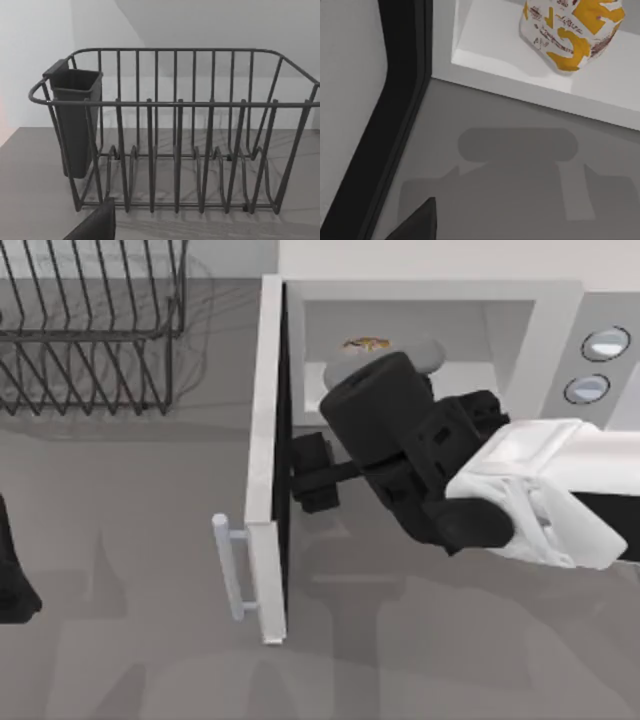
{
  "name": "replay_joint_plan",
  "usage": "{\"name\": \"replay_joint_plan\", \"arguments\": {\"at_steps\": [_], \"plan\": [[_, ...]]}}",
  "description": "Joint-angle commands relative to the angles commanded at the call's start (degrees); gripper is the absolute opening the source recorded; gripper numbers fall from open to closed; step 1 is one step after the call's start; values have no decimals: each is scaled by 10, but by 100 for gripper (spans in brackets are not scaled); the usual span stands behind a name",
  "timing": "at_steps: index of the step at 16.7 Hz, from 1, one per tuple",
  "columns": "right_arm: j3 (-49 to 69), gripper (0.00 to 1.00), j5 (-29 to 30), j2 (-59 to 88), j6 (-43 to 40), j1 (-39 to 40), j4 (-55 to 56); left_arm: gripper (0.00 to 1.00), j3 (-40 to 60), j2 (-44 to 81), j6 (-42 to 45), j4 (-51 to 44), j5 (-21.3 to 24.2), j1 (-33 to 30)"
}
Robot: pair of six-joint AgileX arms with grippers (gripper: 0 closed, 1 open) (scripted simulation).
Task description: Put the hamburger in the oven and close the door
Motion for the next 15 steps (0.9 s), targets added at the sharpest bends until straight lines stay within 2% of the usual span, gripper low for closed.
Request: {"name": "replay_joint_plan", "arguments": {"at_steps": [4,7,11,15], "plan": [[-23,100,-13,-29,-9,-17,5,100,0,0,0,0,0,0],[-75,100,-41,-108,-26,-59,14,100,0,0,0,0,0,0],[-187,100,-96,-293,-61,-144,23,100,0,0,0,0,0,0],[-327,100,-163,-545,-104,-244,29,100,0,0,0,0,0,0]]}}
